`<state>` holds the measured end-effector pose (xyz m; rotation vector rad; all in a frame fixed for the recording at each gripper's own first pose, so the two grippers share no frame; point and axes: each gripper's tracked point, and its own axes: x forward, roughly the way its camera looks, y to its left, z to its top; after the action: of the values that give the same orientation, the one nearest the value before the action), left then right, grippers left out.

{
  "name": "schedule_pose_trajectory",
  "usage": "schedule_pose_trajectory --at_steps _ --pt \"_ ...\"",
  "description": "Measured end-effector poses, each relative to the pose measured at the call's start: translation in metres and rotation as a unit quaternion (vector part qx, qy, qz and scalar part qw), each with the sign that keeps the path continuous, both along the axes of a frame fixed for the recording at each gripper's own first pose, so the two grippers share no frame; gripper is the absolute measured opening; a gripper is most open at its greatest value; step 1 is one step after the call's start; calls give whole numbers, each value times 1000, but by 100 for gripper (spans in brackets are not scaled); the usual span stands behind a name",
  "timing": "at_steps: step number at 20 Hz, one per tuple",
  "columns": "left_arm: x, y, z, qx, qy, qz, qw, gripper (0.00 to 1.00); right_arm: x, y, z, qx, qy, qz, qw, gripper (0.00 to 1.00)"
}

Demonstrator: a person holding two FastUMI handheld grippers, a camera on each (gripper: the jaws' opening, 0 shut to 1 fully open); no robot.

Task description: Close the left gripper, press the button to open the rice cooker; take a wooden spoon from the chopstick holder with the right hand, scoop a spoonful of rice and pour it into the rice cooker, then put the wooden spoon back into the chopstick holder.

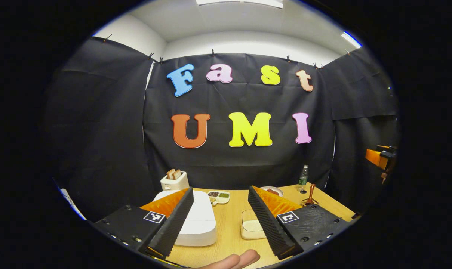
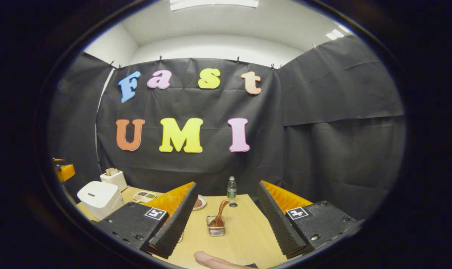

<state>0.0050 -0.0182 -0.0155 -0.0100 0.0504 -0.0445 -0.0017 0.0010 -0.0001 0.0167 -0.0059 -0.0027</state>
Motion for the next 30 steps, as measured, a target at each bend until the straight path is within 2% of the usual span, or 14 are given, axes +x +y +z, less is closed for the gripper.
schedule_pose_trajectory --at_steps 4,8,9,10,11,13,17,18,20,23,24,25,26,30 --pt "0 -5 7 -11 -15 -29 999 93 1 -5 -2 3 2 -4 1000 100" --pt "6 6 8 -15 -14 -31 999 93 2 -13 2 21 -16 -9 1000 100" --pt "6 4 11 -13 -21 -38 999 88 3 -15 6 25 -27 -13 999 100" --pt "7 9 15 -7 -30 -34 999 71 4 -17 4 30 -34 -16 999 100" --pt "10 15 16 2 -37 -29 999 65 4 -18 4 32 -37 -17 999 100" --pt "12 22 14 18 -40 -23 999 62 5 -16 0 35 -37 -11 999 100" --pt "23 25 6 9 -34 -30 999 58 7 -19 -7 63 -37 -5 997 100" --pt "27 23 -1 -4 -26 -36 999 39 7 -18 -9 71 -37 -2 997 100" --pt "37 37 -12 -20 -14 -20 1000 39 9 -19 -12 80 -39 2 996 100" --pt "53 47 -28 -6 0 -10 1000 38 17 -25 -15 70 -47 2 996 100" --pt "66 60 -40 0 9 13 1000 44 21 -27 -16 67 -49 0 997 100" --pt "77 73 -51 0 28 34 999 22 25 -31 -17 67 -51 -3 996 100" --pt "78 75 -66 -4 53 32 998 0 30 -35 -19 67 -52 -6 996 100" --pt "104 97 -102 5 107 63 992 0 50 -46 -32 69 -45 -10 997 100"
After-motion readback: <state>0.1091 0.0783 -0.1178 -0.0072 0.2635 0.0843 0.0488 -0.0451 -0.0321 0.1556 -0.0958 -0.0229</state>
